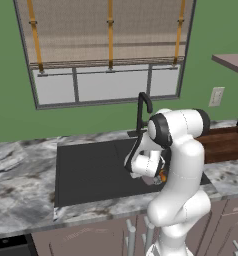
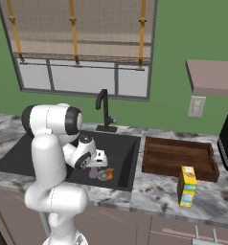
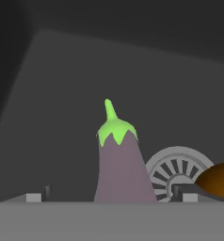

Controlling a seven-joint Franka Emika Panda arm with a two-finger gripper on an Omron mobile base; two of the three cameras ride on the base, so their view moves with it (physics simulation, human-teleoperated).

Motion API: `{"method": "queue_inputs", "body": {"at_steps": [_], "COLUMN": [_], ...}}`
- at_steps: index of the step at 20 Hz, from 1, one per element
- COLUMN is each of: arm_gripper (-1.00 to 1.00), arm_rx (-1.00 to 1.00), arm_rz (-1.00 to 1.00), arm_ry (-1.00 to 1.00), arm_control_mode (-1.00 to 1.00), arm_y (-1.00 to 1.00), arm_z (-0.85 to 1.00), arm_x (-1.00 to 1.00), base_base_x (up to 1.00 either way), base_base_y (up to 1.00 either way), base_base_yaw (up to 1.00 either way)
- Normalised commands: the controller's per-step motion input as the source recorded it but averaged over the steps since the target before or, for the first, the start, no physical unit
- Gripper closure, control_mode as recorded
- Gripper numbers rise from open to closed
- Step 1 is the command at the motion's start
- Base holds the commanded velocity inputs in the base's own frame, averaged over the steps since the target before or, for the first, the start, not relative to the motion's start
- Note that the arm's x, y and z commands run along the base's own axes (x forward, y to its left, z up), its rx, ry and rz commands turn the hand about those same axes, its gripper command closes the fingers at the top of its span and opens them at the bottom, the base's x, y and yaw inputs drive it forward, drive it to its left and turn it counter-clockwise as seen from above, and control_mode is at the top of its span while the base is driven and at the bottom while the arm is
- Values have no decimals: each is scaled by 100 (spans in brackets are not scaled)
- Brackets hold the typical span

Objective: Pick up all produce items and place them in the sink. Turn on the sink faucet to wash them. Then turn the sink off and put them in the tray.

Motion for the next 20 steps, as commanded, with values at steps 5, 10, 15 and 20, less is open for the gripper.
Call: {"method": "queue_inputs", "body": {"at_steps": [5,10,15,20], "arm_gripper": [-100,-100,100,100], "arm_rx": [0,0,0,0], "arm_rz": [0,0,0,0], "arm_ry": [0,0,0,0], "arm_control_mode": [-100,-100,-100,-100], "arm_y": [-5,0,0,0], "arm_z": [-29,-28,-28,-12], "arm_x": [12,3,1,1], "base_base_x": [0,0,0,0], "base_base_y": [0,0,0,0], "base_base_yaw": [0,0,0,0]}}
